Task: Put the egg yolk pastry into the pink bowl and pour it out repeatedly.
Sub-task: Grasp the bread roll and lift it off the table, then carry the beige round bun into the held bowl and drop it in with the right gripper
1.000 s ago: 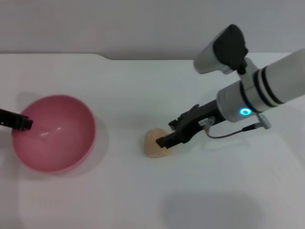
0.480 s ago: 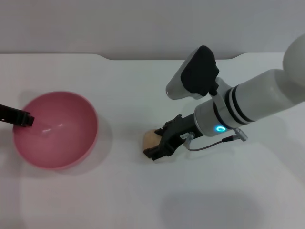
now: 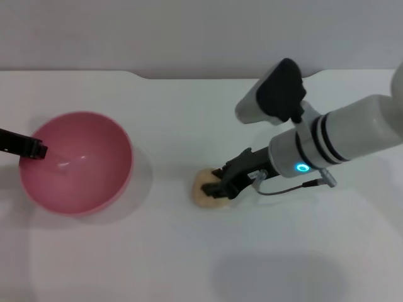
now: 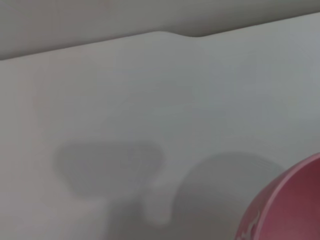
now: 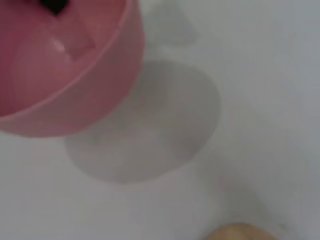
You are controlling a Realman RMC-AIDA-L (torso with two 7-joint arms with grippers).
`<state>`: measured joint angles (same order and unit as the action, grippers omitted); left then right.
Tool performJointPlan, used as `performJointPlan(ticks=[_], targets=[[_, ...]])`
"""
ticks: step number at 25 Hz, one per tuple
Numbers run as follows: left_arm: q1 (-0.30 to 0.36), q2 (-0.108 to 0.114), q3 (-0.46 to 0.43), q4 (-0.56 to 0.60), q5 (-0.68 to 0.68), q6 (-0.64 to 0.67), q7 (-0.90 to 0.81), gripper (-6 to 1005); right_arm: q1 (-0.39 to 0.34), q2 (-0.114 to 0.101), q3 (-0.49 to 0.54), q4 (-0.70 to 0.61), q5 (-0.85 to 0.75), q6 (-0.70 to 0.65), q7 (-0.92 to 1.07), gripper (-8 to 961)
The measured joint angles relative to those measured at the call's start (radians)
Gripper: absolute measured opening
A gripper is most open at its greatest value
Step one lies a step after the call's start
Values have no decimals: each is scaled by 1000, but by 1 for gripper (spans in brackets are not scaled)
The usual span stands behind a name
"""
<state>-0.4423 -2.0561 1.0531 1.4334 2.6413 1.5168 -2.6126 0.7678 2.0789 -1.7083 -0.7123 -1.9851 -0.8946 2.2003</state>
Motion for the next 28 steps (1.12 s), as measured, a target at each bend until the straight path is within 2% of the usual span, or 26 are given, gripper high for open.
performJointPlan(ticks=[6,10,14,17,18,21,25,28], targets=[[-19,0,4,2,3,-2,-9,-1,-75,-4,107,-63,8,-20,-6,336],[-42,0,24,-4,-1,-5,-20,-1,-166,-8,210,-184,6,-67,-37,312],[-85,-1,119,-51,-2,-12,-36,0,-206,-6,356,-290,11,-168,-96,259],[-120,-3,216,-88,-2,-40,-57,0,-213,-6,402,-384,7,-217,-106,224],[-155,-6,269,-119,-2,-55,-75,0,-210,-7,407,-449,6,-255,-133,212],[-186,-10,314,-148,-6,-69,-94,0,-200,-6,390,-504,9,-297,-174,193],[-236,-11,406,-190,-43,-103,-126,0,-149,-6,287,-546,2,-362,-201,166],[-254,-12,426,-198,-65,-112,-136,0,-97,-6,200,-526,-81,-405,-166,142]])
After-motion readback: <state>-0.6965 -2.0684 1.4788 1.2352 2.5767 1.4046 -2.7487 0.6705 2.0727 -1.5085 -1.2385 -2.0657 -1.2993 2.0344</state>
